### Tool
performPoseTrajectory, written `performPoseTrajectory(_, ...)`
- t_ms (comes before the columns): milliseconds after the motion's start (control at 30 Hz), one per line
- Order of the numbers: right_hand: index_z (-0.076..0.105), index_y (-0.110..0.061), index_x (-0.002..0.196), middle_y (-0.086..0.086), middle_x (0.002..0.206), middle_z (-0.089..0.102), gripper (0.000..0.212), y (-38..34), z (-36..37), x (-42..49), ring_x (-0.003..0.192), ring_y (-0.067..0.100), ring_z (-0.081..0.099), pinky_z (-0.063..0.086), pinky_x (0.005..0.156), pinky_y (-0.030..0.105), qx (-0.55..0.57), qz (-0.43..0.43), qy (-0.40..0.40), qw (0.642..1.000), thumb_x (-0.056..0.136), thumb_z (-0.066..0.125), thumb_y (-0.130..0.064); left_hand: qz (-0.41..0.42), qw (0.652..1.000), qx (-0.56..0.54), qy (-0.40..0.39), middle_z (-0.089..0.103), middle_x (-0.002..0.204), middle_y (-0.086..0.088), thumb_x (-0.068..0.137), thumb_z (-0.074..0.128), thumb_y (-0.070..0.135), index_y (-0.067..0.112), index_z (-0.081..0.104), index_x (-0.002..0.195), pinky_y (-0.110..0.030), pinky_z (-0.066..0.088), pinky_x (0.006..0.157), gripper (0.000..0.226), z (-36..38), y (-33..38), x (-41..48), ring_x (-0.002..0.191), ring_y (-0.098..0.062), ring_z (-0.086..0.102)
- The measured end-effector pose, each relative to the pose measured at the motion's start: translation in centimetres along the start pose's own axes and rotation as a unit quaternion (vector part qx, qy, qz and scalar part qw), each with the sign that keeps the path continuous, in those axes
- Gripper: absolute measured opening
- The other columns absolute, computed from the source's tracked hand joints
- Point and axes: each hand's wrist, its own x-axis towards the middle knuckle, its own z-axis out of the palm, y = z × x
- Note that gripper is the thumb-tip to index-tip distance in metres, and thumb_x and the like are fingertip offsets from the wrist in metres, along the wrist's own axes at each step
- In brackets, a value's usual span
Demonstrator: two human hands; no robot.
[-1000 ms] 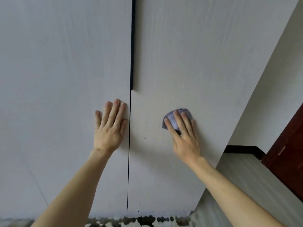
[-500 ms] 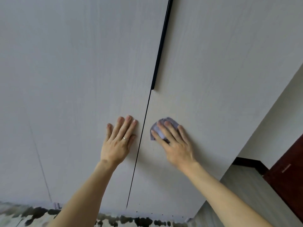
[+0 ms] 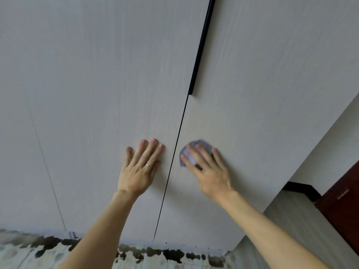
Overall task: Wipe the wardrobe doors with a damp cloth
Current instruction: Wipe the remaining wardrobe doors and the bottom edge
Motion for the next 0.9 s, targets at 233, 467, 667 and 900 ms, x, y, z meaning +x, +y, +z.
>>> performPoseTrajectory(233, 0.05, -0.022, 0.146, 0.006, 0.159, 0.031, 0.065, 2.4, -2.8, 7.2, 0.148, 0.028, 0.028, 0.016, 0.121, 0.051, 0.043, 0.104, 0.094, 0.989, 0.085, 0.053, -0.001, -0.005, 1.0, 0.006, -0.002, 0.002, 0.168, 0.014, 0.103, 0.04, 0.034, 0.033, 0.013, 0.16, -0.048, 0.0, 0.124, 0.063, 0.2, 0.0, 0.0, 0.155, -0.016, 0.003)
performPoseTrajectory(467, 0.048, -0.029, 0.148, -0.003, 0.159, 0.035, 0.055, -2.2, 2.2, -0.7, 0.149, 0.019, 0.028, 0.029, 0.115, 0.047, -0.001, -0.05, 0.005, 0.999, 0.097, 0.041, -0.011, 0.007, 1.0, 0.022, 0.008, 0.004, 0.168, 0.013, 0.104, 0.04, 0.034, 0.032, 0.015, 0.16, -0.048, 0.004, 0.124, 0.061, 0.7, -0.5, -0.3, 0.155, -0.017, 0.007)
performPoseTrajectory(667, 0.051, -0.025, 0.146, 0.005, 0.158, 0.032, 0.061, 1.6, -1.5, 4.2, 0.148, 0.025, 0.03, 0.021, 0.119, 0.052, 0.029, 0.066, 0.068, 0.995, 0.088, 0.049, -0.005, 0.003, 1.0, 0.014, -0.004, -0.001, 0.168, 0.014, 0.103, 0.039, 0.034, 0.034, 0.009, 0.16, -0.048, -0.001, 0.124, 0.064, 0.5, -0.2, -0.2, 0.155, -0.017, 0.0)
performPoseTrajectory(900, 0.047, -0.025, 0.148, 0.003, 0.158, 0.038, 0.056, -2.4, 2.2, -0.4, 0.149, 0.023, 0.03, 0.028, 0.117, 0.051, 0.039, 0.06, 0.08, 0.994, 0.096, 0.04, -0.008, -0.02, 0.999, 0.015, 0.027, -0.001, 0.168, 0.012, 0.104, 0.037, 0.03, 0.033, 0.008, 0.16, -0.05, 0.0, 0.123, 0.063, 1.6, 0.4, -0.7, 0.155, -0.018, 0.001)
